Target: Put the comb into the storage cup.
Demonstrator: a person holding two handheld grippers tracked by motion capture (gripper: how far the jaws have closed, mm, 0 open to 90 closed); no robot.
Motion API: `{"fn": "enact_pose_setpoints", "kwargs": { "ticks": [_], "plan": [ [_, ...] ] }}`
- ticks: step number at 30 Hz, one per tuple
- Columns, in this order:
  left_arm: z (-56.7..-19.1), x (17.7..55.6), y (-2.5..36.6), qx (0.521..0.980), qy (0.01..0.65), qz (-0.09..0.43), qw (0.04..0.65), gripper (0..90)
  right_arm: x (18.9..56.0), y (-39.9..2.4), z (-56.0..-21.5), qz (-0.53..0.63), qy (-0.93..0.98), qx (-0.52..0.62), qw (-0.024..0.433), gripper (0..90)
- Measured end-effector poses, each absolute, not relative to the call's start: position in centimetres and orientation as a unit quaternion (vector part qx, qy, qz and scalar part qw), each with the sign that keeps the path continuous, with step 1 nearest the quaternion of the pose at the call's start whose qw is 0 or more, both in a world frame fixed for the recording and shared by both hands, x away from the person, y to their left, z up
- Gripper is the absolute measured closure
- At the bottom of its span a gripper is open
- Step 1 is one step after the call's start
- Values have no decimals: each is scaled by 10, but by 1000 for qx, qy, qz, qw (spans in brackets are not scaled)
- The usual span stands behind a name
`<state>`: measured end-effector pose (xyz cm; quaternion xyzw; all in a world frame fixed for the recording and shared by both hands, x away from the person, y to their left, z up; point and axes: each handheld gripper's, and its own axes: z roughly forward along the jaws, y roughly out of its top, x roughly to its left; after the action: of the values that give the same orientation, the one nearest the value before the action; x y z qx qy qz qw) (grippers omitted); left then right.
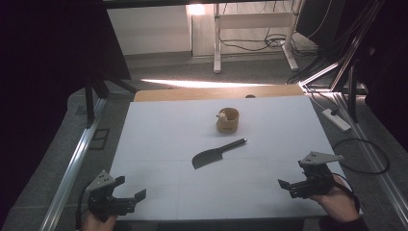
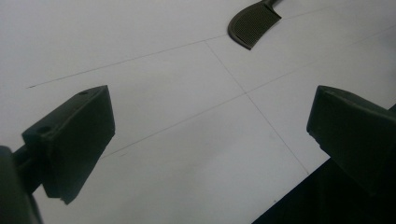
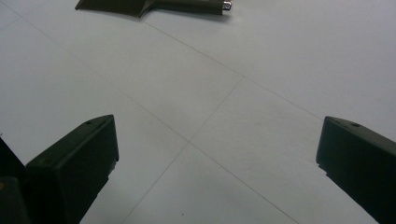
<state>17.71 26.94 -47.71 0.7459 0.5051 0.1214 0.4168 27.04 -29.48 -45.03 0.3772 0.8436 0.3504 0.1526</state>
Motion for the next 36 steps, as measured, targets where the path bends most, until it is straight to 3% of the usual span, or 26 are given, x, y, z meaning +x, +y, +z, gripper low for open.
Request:
{"fn": "enact_pose_setpoints", "kwargs": {
  "ticks": [36],
  "plan": [
    [-477, 178, 266, 759, 492, 120, 409, 17, 296, -264, -447, 358, 856, 341, 147, 0]
  ]
}}
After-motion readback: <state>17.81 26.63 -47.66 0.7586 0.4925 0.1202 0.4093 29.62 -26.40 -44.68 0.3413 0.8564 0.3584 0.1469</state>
